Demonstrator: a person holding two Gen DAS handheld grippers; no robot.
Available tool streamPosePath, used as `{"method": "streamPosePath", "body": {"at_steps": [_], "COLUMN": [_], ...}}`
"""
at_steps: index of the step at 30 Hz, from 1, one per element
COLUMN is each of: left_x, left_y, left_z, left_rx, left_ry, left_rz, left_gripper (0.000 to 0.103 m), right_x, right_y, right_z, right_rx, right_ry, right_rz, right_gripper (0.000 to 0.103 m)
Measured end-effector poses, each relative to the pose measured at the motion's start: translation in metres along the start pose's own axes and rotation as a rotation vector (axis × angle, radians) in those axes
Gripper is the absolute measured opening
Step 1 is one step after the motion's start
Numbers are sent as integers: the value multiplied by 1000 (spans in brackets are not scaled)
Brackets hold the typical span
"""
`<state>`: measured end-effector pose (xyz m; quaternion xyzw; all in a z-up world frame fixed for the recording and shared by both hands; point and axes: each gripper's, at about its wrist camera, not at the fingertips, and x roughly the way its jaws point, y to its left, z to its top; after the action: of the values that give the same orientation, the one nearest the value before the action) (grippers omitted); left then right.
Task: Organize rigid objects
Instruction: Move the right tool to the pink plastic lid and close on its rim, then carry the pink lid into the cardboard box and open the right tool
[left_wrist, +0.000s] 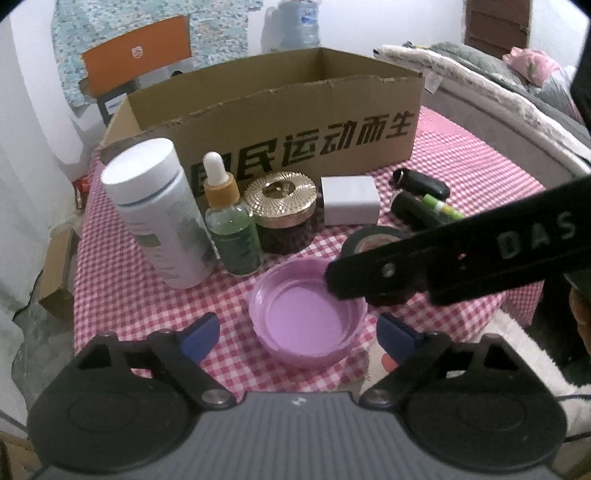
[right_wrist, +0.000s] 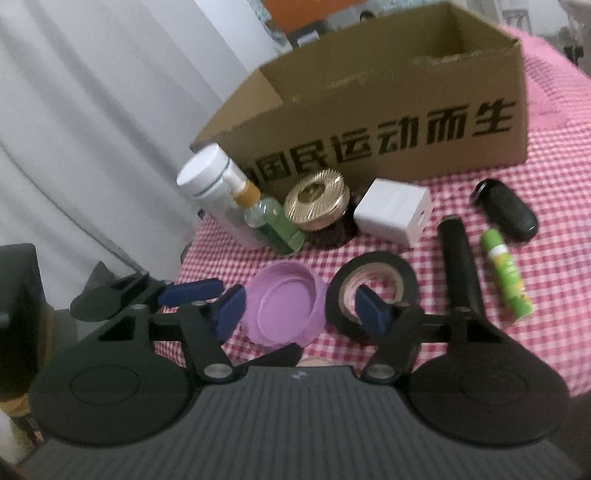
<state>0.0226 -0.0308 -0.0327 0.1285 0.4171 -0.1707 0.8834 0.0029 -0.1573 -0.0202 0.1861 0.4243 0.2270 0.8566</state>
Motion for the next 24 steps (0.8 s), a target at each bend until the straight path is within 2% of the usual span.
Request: {"method": "streamPosePath", "body": {"at_steps": [3,7,9,18,24], "left_x": [8,15,17,10,1], "left_y": [2,4,5,9,18], "left_z": [1,2,2,-4,-14], "left_rx": [9,12,13,18,-12], "left_ry": [14,20,16,17,18], "left_rz": [-19,-37,-50,-39,-25], "left_gripper": [88,83,76,74,74], "right_x": [11,15,16,22,35], "right_y": [0,0,0,5,19], "right_z": [0,0,2,5,7], "right_rx": [11,21,27,17,-49], "right_ry": [40,52,55,70,95], "right_rz": [-2,-8,-9,-15,-13], "right_gripper": [51,48,47,41,33]}}
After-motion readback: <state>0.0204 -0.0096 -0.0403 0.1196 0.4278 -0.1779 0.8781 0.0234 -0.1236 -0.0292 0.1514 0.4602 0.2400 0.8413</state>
